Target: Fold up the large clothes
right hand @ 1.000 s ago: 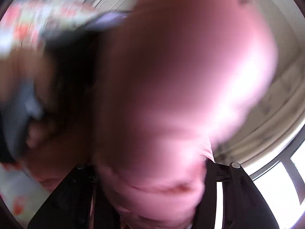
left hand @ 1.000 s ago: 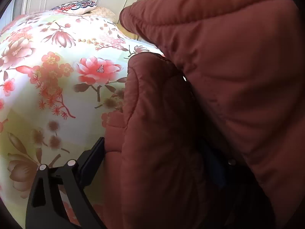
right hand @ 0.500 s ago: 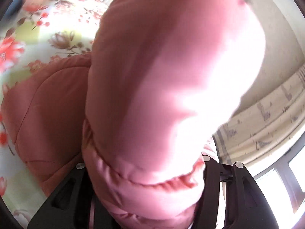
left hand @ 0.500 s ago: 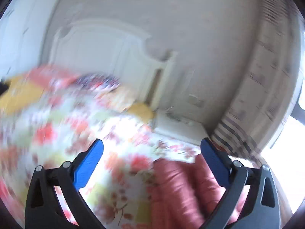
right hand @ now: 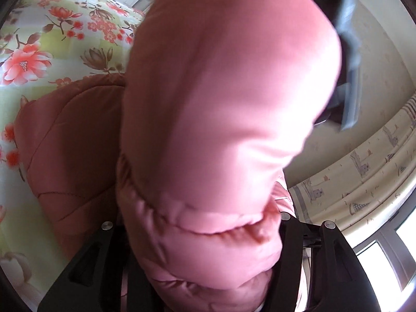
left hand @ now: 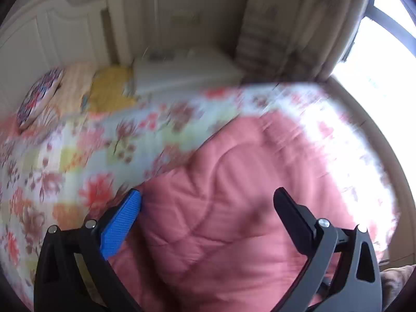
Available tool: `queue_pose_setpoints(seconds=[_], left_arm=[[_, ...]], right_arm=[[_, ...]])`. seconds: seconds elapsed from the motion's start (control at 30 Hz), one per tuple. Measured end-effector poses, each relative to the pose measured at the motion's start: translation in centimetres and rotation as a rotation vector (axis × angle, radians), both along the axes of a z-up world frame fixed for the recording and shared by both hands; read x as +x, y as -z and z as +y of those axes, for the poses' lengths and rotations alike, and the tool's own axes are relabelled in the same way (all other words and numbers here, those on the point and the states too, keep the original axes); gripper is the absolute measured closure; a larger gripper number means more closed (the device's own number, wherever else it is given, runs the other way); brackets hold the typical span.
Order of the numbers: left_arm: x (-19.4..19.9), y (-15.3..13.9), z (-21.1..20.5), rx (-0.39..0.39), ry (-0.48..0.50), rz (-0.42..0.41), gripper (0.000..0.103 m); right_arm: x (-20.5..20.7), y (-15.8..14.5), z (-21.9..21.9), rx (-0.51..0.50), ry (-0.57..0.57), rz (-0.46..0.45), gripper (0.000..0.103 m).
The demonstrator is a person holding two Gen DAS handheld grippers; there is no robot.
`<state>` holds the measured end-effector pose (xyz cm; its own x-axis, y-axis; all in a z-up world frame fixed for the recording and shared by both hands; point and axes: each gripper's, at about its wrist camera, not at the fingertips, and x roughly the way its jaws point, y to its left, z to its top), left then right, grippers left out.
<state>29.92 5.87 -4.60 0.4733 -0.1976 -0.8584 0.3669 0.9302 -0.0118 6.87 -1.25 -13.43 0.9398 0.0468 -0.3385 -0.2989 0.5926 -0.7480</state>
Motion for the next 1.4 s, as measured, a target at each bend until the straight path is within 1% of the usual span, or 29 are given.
queue_pose_setpoints(seconds=[0.03, 0.07, 0.1, 0.13, 0.17, 0.2, 0.23, 0.37, 0.4, 0.47, 0.53, 0.57, 0.6, 0.63, 0.67, 0.73, 0.8, 0.83, 0.87, 0.93, 0.97, 1.0, 1.03, 1.13, 1.27, 1.3, 1.33, 1.37, 1.4], left_arm=[[0.5, 1.6, 0.7, -0.020, -0.006, 0.058, 0.002], [0.4, 2.4, 1.8, -0.062, -0.011, 0.085, 0.002], [0.2, 2.9, 2.9, -0.104, -0.022, 0.096, 0.002], [-0.3, 3.1, 3.8, -0.129, -0.031, 0.093, 0.002], [-0.7, 3.0, 4.1, -0.133, -0.032, 0.083, 0.002], [-1.1, 2.9, 4.4, -0.131, -0.032, 0.070, 0.002], [-1.5, 2.7, 4.5, -0.124, -0.034, 0.058, 0.002], [-2.0, 1.8, 3.7, -0.099, -0.039, 0.038, 0.002], [-1.8, 1.3, 3.2, -0.089, -0.040, 0.034, 0.002], [-1.9, 0.8, 2.8, -0.056, -0.042, 0.014, 0.002], [-2.4, -0.4, 2.3, 0.009, -0.053, -0.039, 0.002], [-2.5, -1.0, 2.1, 0.034, -0.062, -0.067, 0.002], [-3.0, -2.1, 1.9, 0.059, -0.076, -0.106, 0.002], [-3.5, -3.3, 1.7, 0.066, -0.088, -0.147, 0.002], [-3.8, -4.4, 1.5, 0.060, -0.093, -0.172, 0.002], [-4.6, -6.7, 0.9, 0.016, -0.101, -0.223, 0.002], [-4.8, -7.5, -0.1, -0.015, -0.086, -0.241, 0.002], [-4.8, -7.4, -0.5, -0.012, -0.075, -0.239, 0.002], [-4.7, -6.7, -1.3, 0.013, -0.066, -0.226, 0.002], [-4.2, -4.1, -2.0, 0.061, -0.080, -0.182, 0.002], [-3.8, -1.6, -2.2, 0.099, -0.100, -0.144, 0.002], [-3.9, 0.3, -2.1, 0.110, -0.101, -0.143, 0.002], [-4.5, 1.9, -1.8, 0.100, -0.088, -0.196, 0.002], [-6.7, 3.1, -0.4, 0.043, -0.107, -0.342, 0.002], [-7.1, 2.7, 0.3, 0.020, -0.117, -0.362, 0.002], [-7.0, 2.7, 0.5, 0.010, -0.119, -0.361, 0.002], [-7.0, 2.8, 0.9, -0.010, -0.121, -0.361, 0.002], [-6.9, 2.6, 1.2, -0.026, -0.123, -0.362, 0.002], [-6.9, 2.6, 1.5, -0.042, -0.127, -0.364, 0.002]], right_arm=[[-0.1, 0.0, -0.3, 0.004, -0.003, -0.001, 0.045], [-0.3, -0.1, -0.7, 0.012, -0.011, 0.006, 0.044], [-0.1, -0.2, -1.1, 0.022, -0.023, 0.016, 0.042], [-0.5, -0.5, -1.5, 0.041, -0.041, 0.034, 0.037], [-0.8, -0.8, -1.9, 0.070, -0.066, 0.065, 0.031], [-1.3, -1.7, -2.7, 0.133, -0.115, 0.129, 0.020], [-1.7, -2.5, -3.3, 0.192, -0.157, 0.174, 0.015], [-3.1, -7.2, -6.9, 0.536, -0.366, 0.371, 0.015], [-3.0, -8.1, -7.6, 0.598, -0.391, 0.387, 0.015], [-2.2, -9.2, -8.6, 0.692, -0.403, 0.411, 0.015], [-1.1, -9.1, -8.0, 0.738, -0.386, 0.498, 0.015], [-0.7, -8.1, -7.1, 0.736, -0.380, 0.599, 0.015], [-1.4, -8.1, -4.3, 0.708, -0.368, 0.675, 0.014], [-1.6, -7.2, -3.2, 0.639, -0.356, 0.675, 0.014], [-2.5, -6.1, -2.1, 0.534, -0.349, 0.619, 0.013], [-4.2, -4.8, -0.4, 0.370, -0.341, 0.521, 0.013], [-6.0, -3.6, 0.5, 0.261, -0.341, 0.445, 0.013], [-6.3, -3.2, 0.7, 0.230, -0.345, 0.425, 0.012], [-4.7, -1.9, 0.0, 0.218, -0.351, 0.419, 0.012], [-4.5, -2.4, -0.4, 0.212, -0.364, 0.421, 0.012], [-4.0, -2.0, -0.9, 0.208, -0.369, 0.418, 0.012], [-2.6, -1.7, -1.6, 0.205, -0.374, 0.412, 0.012], [-2.0, -1.4, -1.8, 0.204, -0.383, 0.409, 0.012], [-2.1, -0.9, -1.8, 0.196, -0.412, 0.425, 0.012], [-2.6, -2.3, -3.2, 0.206, -0.490, 0.485, 0.013], [-2.6, -3.7, -4.4, 0.253, -0.546, 0.545, 0.017], [-2.3, -5.2, -5.6, 0.317, -0.597, 0.590, 0.027], [-1.8, -6.7, -7.0, 0.386, -0.639, 0.620, 0.028], [-0.9, -8.5, -8.7, 0.471, -0.658, 0.618, 0.028]])
